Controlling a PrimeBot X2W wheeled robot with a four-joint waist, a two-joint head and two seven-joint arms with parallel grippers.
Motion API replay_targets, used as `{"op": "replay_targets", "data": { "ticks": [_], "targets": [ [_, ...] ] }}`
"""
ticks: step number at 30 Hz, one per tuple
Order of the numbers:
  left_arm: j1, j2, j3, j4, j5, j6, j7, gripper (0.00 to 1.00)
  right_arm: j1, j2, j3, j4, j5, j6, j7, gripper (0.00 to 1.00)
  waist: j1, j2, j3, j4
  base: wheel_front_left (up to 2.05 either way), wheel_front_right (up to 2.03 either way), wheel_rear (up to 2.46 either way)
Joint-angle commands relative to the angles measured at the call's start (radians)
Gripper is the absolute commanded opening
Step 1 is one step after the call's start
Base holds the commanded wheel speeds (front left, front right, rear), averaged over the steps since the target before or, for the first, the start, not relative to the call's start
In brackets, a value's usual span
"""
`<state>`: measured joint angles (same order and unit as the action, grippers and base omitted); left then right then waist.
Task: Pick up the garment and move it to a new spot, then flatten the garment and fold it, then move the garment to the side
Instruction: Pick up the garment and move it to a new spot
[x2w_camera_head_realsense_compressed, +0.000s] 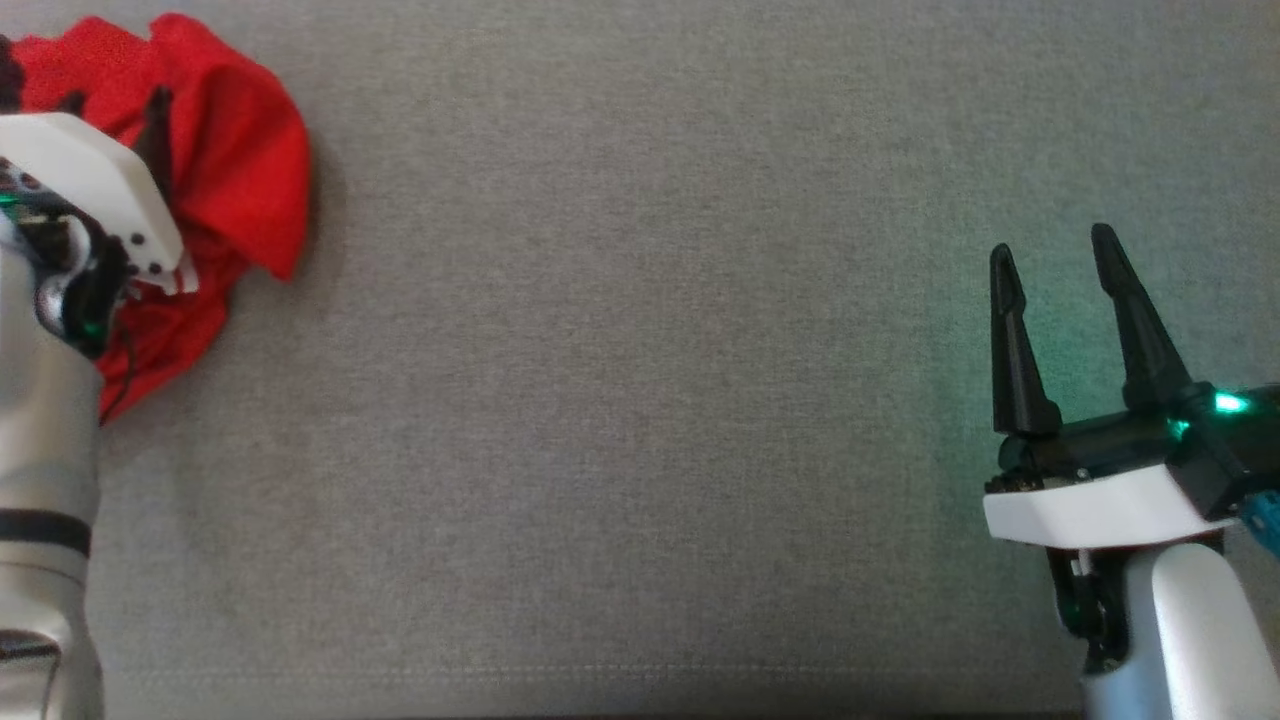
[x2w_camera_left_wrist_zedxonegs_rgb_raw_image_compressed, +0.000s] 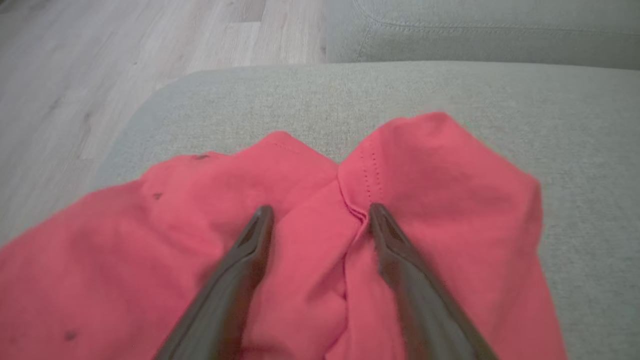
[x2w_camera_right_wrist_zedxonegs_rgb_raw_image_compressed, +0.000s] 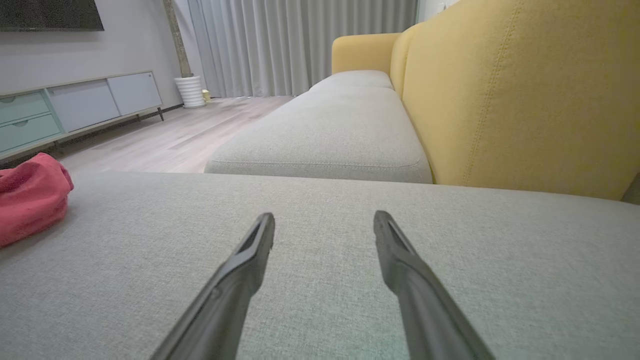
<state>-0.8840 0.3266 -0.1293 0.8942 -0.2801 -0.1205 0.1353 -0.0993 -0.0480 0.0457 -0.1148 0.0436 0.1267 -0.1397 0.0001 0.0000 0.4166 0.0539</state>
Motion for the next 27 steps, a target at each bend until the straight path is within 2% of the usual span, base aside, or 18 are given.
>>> {"op": "replay_targets", "data": {
  "ticks": [1,2,3,4,9,17,21,27],
  "targets": [
    [-0.042,0.067,0.020,-0.001,0.001,0.000,0.005,1.00,-0.021,-0.002,0.026,-0.037,-0.007,0.004,-0.012,1.00,-0.0001,0.0000,0.018,-0.017,0.00,0.00,0.00],
    [-0.047,0.067,0.017,0.017,-0.002,-0.001,0.008,1.00,-0.023,-0.002,0.027,-0.037,-0.009,0.004,-0.015,1.00,-0.0001,0.0000,0.021,-0.020,0.00,0.00,0.00],
    [-0.053,0.067,0.014,0.032,-0.004,-0.002,0.007,0.63,-0.024,-0.002,0.026,-0.036,-0.009,0.004,-0.019,1.00,-0.0001,0.0000,0.023,-0.022,0.00,0.00,0.00],
    [-0.059,0.068,0.011,0.041,-0.006,-0.003,-0.003,0.00,-0.025,-0.002,0.024,-0.035,-0.008,0.004,-0.022,1.00,-0.0001,0.0000,0.024,-0.024,0.00,0.00,0.00],
    [-0.080,0.058,0.013,0.069,-0.019,-0.001,-0.095,0.00,-0.029,-0.002,0.018,-0.020,-0.006,0.004,-0.033,1.00,-0.0001,0.0000,0.013,-0.022,0.00,0.00,0.00],
    [-0.099,0.039,0.033,0.055,-0.036,0.018,-0.280,0.00,-0.022,-0.002,0.045,0.028,-0.004,0.004,-0.044,1.00,-0.0001,0.0000,-0.067,-0.017,0.00,0.00,0.00],
    [-0.100,0.019,0.047,0.016,-0.056,0.019,-0.347,0.00,-0.012,-0.002,0.059,0.065,0.010,0.004,-0.054,1.00,-0.0001,0.0000,-0.134,-0.010,0.00,0.00,0.00],
    [-0.084,-0.004,0.032,-0.116,-0.044,0.030,-0.381,0.00,0.001,-0.002,0.068,0.112,0.036,0.004,-0.072,1.00,-0.0001,0.0000,-0.216,0.008,0.00,0.00,0.00]
  ]
}}
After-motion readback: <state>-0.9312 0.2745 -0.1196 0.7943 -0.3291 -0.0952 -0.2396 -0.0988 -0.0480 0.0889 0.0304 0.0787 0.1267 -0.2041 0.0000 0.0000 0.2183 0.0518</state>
